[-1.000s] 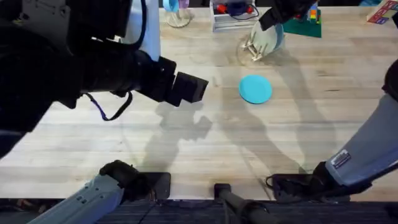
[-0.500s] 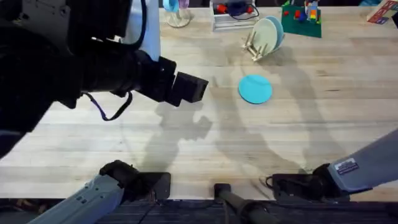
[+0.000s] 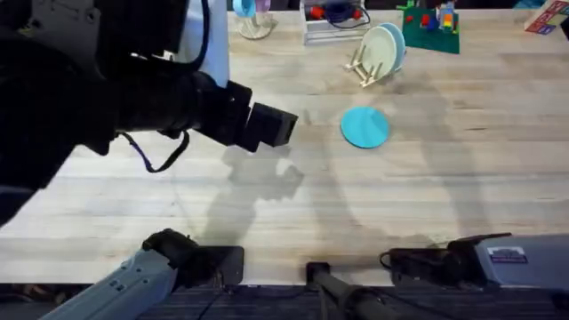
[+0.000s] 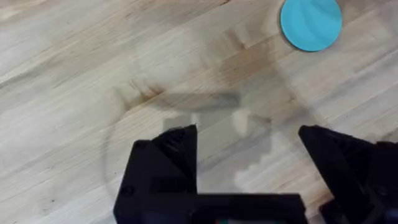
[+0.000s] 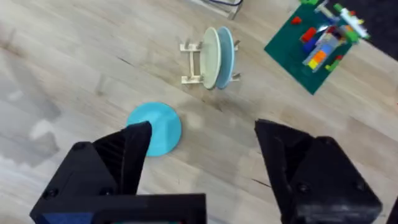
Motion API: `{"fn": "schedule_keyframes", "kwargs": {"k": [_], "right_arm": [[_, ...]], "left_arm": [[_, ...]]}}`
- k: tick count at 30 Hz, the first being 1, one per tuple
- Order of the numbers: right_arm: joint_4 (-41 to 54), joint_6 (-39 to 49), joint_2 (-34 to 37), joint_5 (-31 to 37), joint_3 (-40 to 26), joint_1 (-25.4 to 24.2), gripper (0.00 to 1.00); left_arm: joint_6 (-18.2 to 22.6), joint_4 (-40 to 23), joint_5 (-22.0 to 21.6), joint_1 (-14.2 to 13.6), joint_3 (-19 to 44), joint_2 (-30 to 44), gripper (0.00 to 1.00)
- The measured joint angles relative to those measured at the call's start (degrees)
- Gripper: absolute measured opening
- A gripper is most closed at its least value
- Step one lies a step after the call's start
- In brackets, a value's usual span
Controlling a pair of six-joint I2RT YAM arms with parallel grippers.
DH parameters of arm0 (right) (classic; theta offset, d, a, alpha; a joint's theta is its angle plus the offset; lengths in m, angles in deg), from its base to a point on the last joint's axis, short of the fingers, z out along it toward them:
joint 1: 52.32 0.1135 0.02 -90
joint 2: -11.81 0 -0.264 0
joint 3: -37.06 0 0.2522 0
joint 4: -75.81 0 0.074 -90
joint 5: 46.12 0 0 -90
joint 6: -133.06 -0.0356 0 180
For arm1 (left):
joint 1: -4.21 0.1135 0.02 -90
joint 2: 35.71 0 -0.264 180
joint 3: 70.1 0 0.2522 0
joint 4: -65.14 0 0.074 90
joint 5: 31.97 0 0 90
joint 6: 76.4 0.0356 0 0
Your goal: Pick up the plates from the table one by one and place each into a slot on the dish rack.
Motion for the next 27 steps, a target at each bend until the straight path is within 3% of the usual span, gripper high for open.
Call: {"fn": "schedule_keyframes", "kwargs": {"k": [4,10,15,27], "right_arm": [[-2.6,-0.39,-7.53,1.07,6.72,-0.02,0.994],[-7.34,-2.61,-19.72,5.73,25.0,-0.04,0.994],[-7.89,-6.31,-27.45,7.75,35.59,-0.04,0.995],[-2.92,-15.07,-31.25,3.31,38.06,-5.31,0.992]], "left_arm": [[0.0,0.0,0.0,0.0,0.0,0.0,0.994],[0.0,0.0,0.0,0.0,0.0,0.0,0.993],[0.0,0.0,0.05,0.0,0.0,0.0,0.993],[0.0,0.11,1.26,0.0,0.0,0.0,0.993]]}}
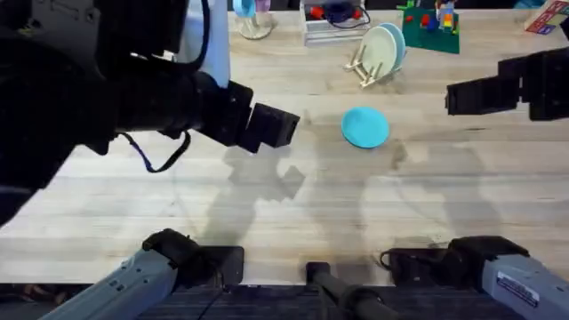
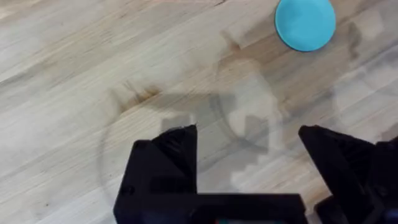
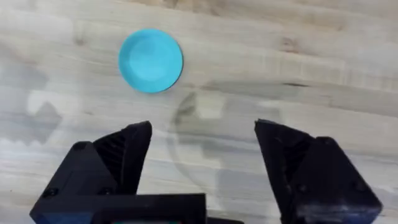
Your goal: Pick up the plates from the table one by one and place each into a slot on the dish rack.
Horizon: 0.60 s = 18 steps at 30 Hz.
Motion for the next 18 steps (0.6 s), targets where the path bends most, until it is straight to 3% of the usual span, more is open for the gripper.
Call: {"fn": "schedule_keyframes", "kwargs": {"k": [6,11,15,16,18], "right_arm": [[0.18,-0.52,-0.02,-1.15,0.02,-0.11,0.994],[0.18,-0.82,0.0,-1.46,0.02,-0.11,0.995],[0.18,-1.03,0.0,-1.47,0.02,-0.11,0.995],[0.18,-1.03,0.0,-1.48,0.02,-0.11,0.995],[0.18,-1.03,0.0,-1.47,0.02,-0.11,0.995]], "left_arm": [[0.0,4.17,3.59,0.0,0.0,0.95,0.993],[-0.17,11.22,11.7,0.0,0.0,5.67,0.993],[-1.38,14.3,18.53,0.0,0.0,10.76,0.92],[-3.58,15.78,22.58,0.0,0.0,14.78,0.807],[-4.99,17.09,25.07,0.0,0.0,17.36,0.573]]}}
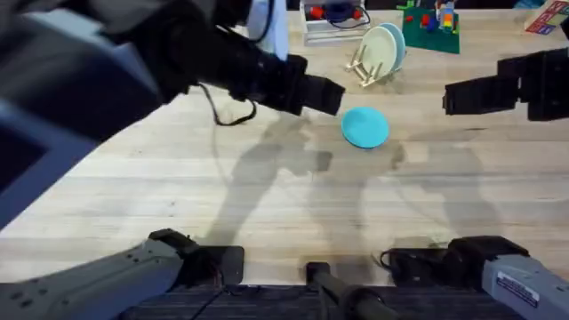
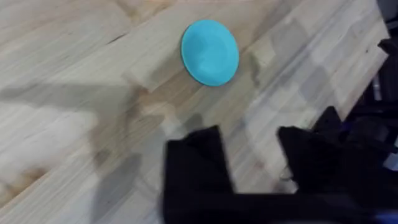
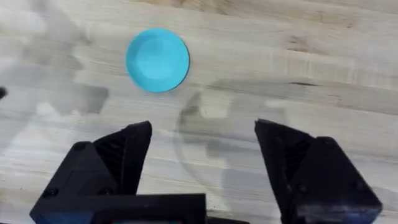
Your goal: Pick up the plates from the table one by one and place each into a slot on the dish rack.
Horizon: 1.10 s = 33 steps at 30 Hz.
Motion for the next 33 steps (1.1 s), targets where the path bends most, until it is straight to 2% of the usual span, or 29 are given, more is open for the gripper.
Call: {"fn": "schedule_keyframes", "kwargs": {"k": [3,4,8,12,16,24,33], "right_arm": [[0.0,0.0,0.0,-0.02,0.0,0.0,0.995],[0.0,-0.01,0.0,0.0,0.0,0.0,0.995],[0.0,0.0,0.0,-0.02,0.0,0.0,0.995],[0.0,0.0,-0.02,-0.02,0.0,0.0,0.994],[0.0,-0.02,0.0,-0.02,0.0,0.0,0.993],[0.07,-0.02,-0.01,-0.02,0.0,0.0,0.994],[0.11,-0.02,0.0,-0.02,0.0,0.0,0.993]], "left_arm": [[-1.4,2.17,3.43,0.0,0.0,3.33,0.119],[-1.98,2.78,4.35,0.0,0.0,4.29,0.063],[-5.01,5.1,7.97,0.0,0.0,7.52,0.044],[-6.62,9.21,12.71,0.0,0.0,9.74,0.044],[-8.27,11.37,15.69,0.0,0.0,11.1,0.044],[-9.34,16.01,19.3,-0.22,0.0,14.43,0.043],[-10.24,22.07,20.73,-2.51,0.0,20.34,0.043]]}}
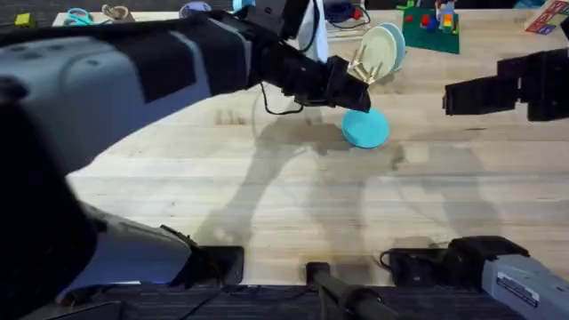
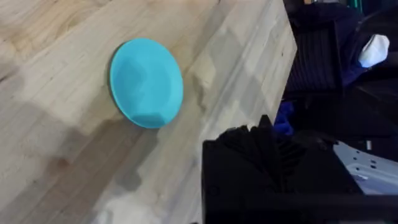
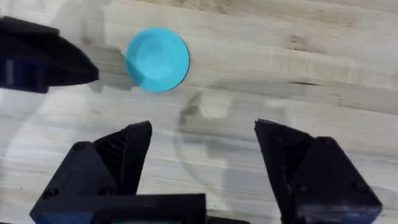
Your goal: Pick up the plates from the table one by one and place each into a slot on the dish rack.
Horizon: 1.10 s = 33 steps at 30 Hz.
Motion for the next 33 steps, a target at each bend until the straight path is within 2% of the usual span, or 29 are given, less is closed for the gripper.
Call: {"fn": "schedule_keyframes", "kwargs": {"k": [22,33], "right_arm": [[0.04,0.0,0.0,0.01,0.0,0.0,0.995],[0.04,0.0,0.0,0.01,0.0,0.0,0.994]], "left_arm": [[-1.05,8.01,0.18,-0.37,0.0,14.58,0.043],[-1.05,13.07,2.26,-0.37,0.0,21.02,0.043]]}}
